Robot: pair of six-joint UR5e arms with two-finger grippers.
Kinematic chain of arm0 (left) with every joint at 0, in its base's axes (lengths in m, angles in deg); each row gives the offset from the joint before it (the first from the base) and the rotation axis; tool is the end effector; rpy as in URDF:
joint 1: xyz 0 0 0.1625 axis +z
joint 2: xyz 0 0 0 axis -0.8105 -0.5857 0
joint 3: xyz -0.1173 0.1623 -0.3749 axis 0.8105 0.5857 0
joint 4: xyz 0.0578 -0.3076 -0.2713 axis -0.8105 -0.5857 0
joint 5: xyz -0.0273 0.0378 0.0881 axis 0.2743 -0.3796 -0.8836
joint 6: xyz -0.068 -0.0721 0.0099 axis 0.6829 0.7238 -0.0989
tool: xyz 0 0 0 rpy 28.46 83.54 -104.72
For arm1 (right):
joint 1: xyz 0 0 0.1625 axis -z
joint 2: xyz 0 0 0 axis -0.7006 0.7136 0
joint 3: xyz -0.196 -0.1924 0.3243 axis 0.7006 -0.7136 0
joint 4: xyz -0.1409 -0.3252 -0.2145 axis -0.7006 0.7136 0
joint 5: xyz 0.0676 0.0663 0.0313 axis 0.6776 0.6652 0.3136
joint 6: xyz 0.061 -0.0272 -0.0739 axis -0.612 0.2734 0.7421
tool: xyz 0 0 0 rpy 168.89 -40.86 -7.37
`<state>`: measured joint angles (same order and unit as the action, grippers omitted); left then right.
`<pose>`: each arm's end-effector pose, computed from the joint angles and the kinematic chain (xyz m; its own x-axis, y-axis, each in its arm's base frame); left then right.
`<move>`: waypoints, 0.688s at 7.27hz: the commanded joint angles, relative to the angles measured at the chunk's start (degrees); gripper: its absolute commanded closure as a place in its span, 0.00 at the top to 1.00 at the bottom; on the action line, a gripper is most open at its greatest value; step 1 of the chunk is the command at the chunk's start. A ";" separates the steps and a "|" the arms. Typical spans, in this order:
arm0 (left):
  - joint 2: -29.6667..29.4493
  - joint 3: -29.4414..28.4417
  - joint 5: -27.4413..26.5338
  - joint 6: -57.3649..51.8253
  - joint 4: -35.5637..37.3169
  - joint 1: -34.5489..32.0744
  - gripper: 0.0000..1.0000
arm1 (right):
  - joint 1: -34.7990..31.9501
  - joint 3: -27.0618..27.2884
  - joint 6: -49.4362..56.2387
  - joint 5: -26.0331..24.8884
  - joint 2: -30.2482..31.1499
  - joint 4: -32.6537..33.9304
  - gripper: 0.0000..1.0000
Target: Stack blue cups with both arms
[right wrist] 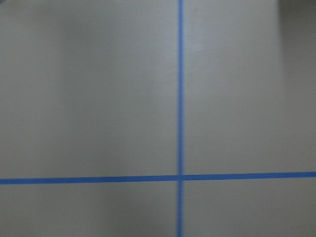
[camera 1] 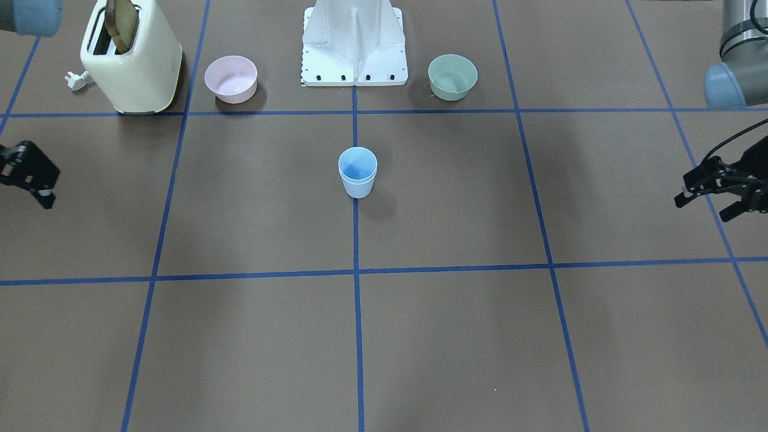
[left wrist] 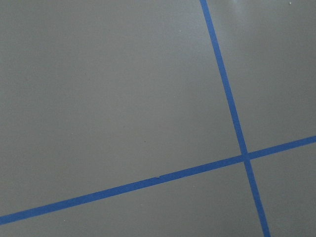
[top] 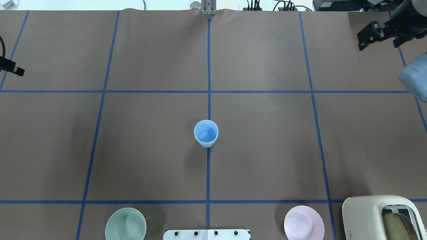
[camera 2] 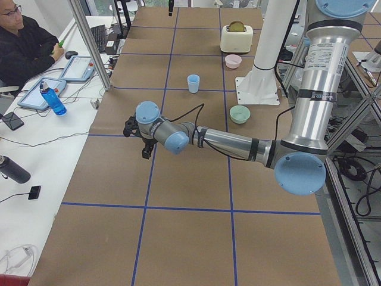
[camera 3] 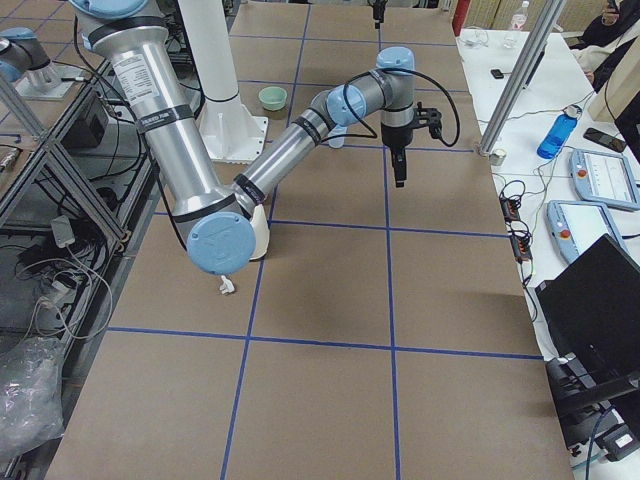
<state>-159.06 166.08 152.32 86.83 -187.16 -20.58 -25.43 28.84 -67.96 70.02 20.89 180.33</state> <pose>0.0923 -0.5540 0.5198 0.5488 0.2604 -0.7943 -0.0211 0.9542 0.2983 -0.1171 -0.5571 0.3384 0.7841 -0.0596 0.6178 -0.0598 0.9835 0.1708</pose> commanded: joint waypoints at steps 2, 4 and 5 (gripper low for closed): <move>3.38 -0.51 4.26 -6.52 0.14 -5.06 0.98 | -9.79 -6.23 14.04 5.56 9.68 -10.39 1.00; 4.97 -0.87 4.81 -10.21 0.05 -7.18 0.98 | -11.91 -9.93 16.78 5.84 12.43 -15.19 1.00; 5.15 -1.04 4.72 -10.31 -0.12 -7.97 0.98 | -12.09 -10.21 16.70 5.93 12.61 -15.20 1.00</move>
<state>-154.38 165.24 156.96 77.41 -187.18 -27.46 -36.89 19.60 -51.73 75.78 32.83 166.00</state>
